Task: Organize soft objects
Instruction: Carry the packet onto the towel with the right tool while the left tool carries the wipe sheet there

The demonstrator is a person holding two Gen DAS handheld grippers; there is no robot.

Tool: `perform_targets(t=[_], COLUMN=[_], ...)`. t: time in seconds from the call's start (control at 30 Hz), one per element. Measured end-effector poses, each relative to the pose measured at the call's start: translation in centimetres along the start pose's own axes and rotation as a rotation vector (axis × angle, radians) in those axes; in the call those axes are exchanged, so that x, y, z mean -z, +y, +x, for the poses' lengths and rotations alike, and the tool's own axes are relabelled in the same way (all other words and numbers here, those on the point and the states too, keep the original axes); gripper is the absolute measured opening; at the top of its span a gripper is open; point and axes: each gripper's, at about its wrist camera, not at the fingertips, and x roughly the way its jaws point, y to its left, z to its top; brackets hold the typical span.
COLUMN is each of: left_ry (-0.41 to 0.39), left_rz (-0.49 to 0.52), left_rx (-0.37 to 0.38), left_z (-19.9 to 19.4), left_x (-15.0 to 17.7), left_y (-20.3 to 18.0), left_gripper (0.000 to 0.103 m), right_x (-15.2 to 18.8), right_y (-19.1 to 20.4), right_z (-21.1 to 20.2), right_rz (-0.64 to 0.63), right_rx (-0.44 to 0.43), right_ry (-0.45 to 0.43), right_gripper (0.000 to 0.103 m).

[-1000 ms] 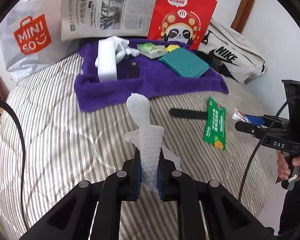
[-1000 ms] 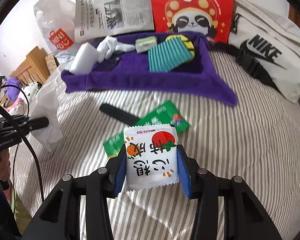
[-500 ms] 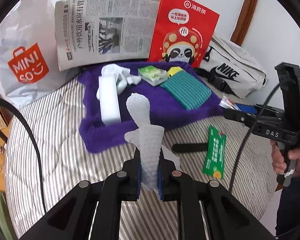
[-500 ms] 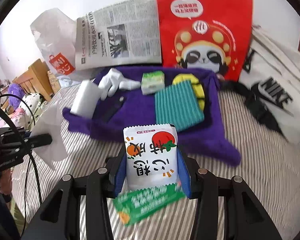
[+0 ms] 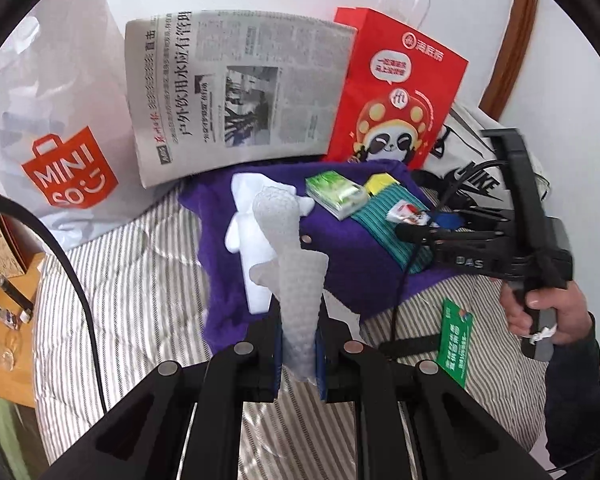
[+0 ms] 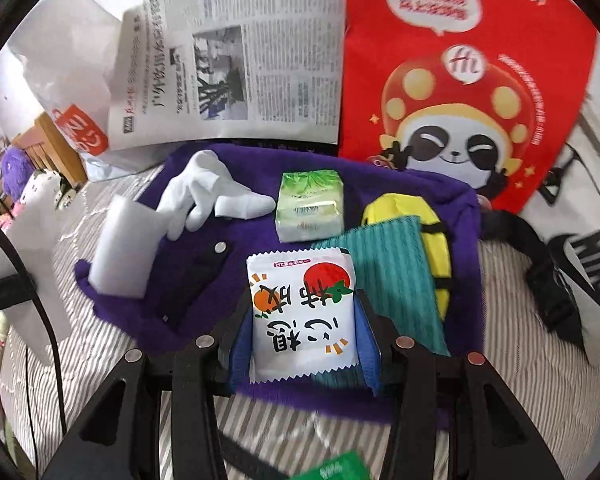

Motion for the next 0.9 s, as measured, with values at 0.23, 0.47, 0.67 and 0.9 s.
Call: perform_targets(t=[0.23,0.47,0.67,0.9], left_ry=[-0.011,-0.010,-0.009,0.002], left_rz=[-0.016,-0.037,-0.033,-0.028], left_rx=[0.002,0.003,0.005,0.003], left_z=[0.1,0.6,0.8,0.9], left_x=[-0.3,0.0,0.3,0.5], left_y=[1.5,2.8,2.8,2.5], left_gripper=[0.012,0.012,0.012,0.012], right_x=[-1.4,-3.3,-3.2,-2.9], right_y=[1.5,2.5,3.3,1.9], right_z=[4.3,7.2,8.6,8.6], right_rz=[-0.044,-0.078,-0.128,-0.105], right_rx=[0.015,0.028,0.038,-0.079], right_ry=[0.083,0.105,0.126,0.131], right_gripper=[0.046,0.046,0.046,0.062])
